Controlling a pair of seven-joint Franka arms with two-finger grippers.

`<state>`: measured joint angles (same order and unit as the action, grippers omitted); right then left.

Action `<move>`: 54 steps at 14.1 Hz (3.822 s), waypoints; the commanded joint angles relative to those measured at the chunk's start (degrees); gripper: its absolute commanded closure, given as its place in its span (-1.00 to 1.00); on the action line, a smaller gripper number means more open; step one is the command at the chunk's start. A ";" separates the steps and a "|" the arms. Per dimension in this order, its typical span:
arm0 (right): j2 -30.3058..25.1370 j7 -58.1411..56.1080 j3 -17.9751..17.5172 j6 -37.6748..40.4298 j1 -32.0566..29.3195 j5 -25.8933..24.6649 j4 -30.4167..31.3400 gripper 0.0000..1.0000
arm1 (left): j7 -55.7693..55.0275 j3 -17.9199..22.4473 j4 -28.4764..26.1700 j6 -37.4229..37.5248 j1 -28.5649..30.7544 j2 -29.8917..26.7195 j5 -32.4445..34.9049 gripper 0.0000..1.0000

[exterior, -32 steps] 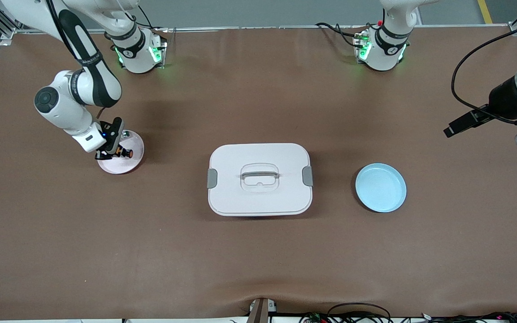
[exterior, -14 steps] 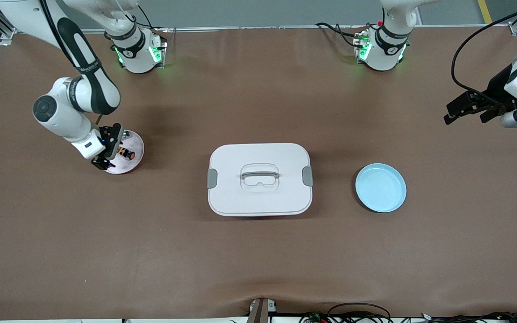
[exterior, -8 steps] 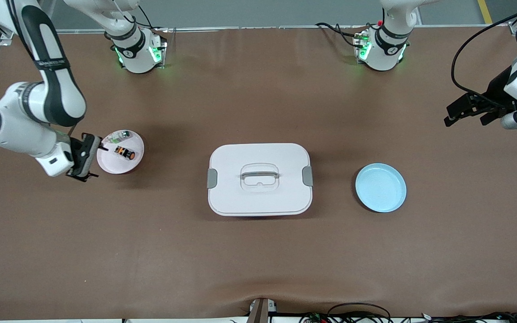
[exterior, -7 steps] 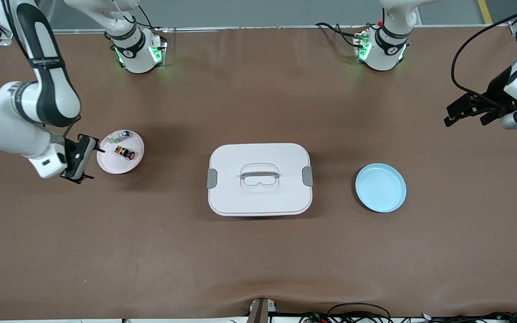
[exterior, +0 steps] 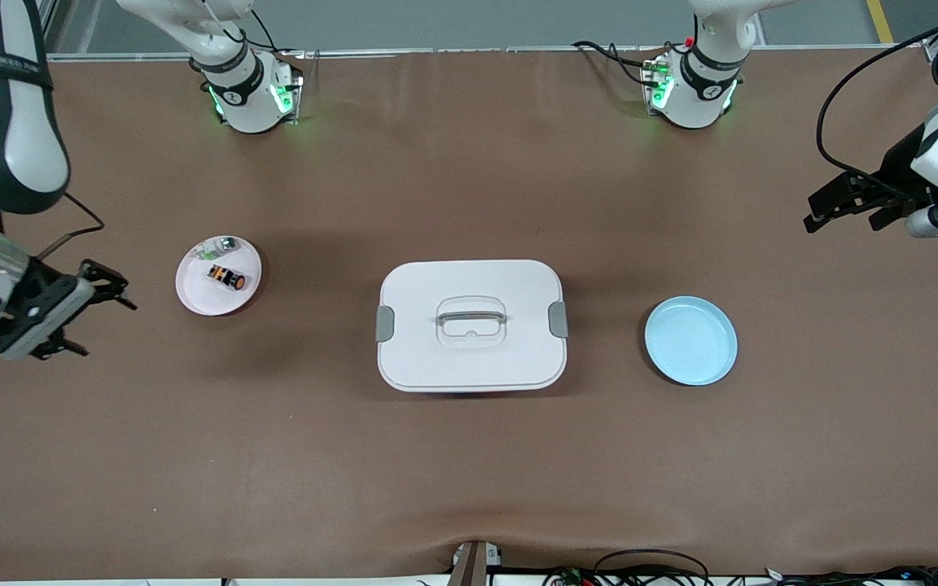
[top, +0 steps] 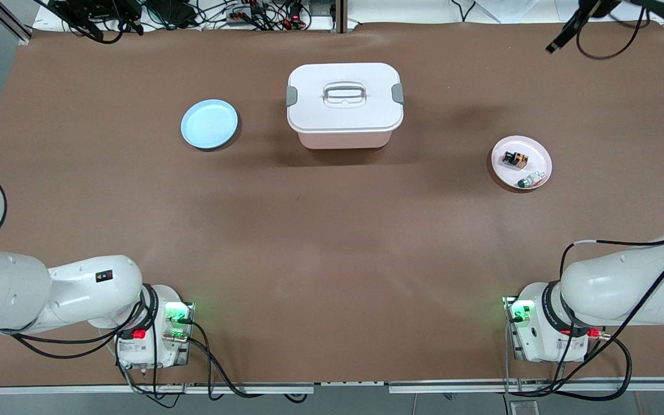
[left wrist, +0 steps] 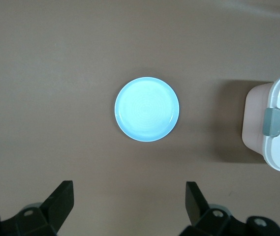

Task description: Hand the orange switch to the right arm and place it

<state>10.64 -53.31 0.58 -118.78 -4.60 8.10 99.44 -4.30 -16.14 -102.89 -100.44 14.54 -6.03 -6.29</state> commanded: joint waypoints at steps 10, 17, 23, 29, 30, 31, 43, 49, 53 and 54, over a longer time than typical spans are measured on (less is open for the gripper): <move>1.58 35.58 -0.85 16.25 3.36 -5.90 -9.42 -1.00 | 1.21 -1.34 -14.16 -5.29 -0.04 -12.77 3.83 -1.00; 1.32 48.56 -0.23 31.23 2.85 -5.64 -20.33 -1.00 | 2.01 -0.91 -6.82 -2.67 0.58 -9.81 3.57 -1.00; -2.72 48.74 -0.67 37.13 3.90 -8.89 -21.66 -1.00 | 3.24 -0.82 4.89 3.67 2.07 -1.71 3.74 -1.00; -5.26 48.73 -0.32 38.01 4.42 -8.26 -21.49 -1.00 | 2.28 -0.91 7.18 3.58 1.20 1.37 3.74 -1.00; -6.49 48.91 0.55 38.09 5.73 -8.88 -20.53 -1.00 | 2.27 -0.82 7.62 3.67 0.76 2.24 3.74 -1.00; -7.64 48.91 0.82 38.10 5.66 -8.89 -20.08 -1.00 | 2.27 -0.39 7.62 3.67 -0.73 2.51 3.74 -1.00; -11.25 56.56 1.18 33.61 5.92 -8.80 -16.21 -1.00 | 1.40 16.14 7.53 3.67 -17.27 3.04 4.18 -1.00; -10.90 61.30 1.09 33.44 5.74 -8.18 -15.95 -1.00 | 1.40 16.05 7.62 3.76 -16.91 2.25 4.18 -1.00; -10.90 62.54 1.09 33.88 5.92 -8.01 -15.07 -1.00 | 1.40 15.70 9.55 5.08 -16.91 2.33 4.18 -1.00; -11.07 62.54 1.09 33.62 5.92 -7.83 -14.46 -1.00 | 1.40 15.88 9.56 5.08 -16.91 2.33 4.10 -1.00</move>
<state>1.10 7.97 1.86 -84.69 1.13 0.49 82.84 -2.35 -0.38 -94.82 -96.82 -2.15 -3.65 -3.50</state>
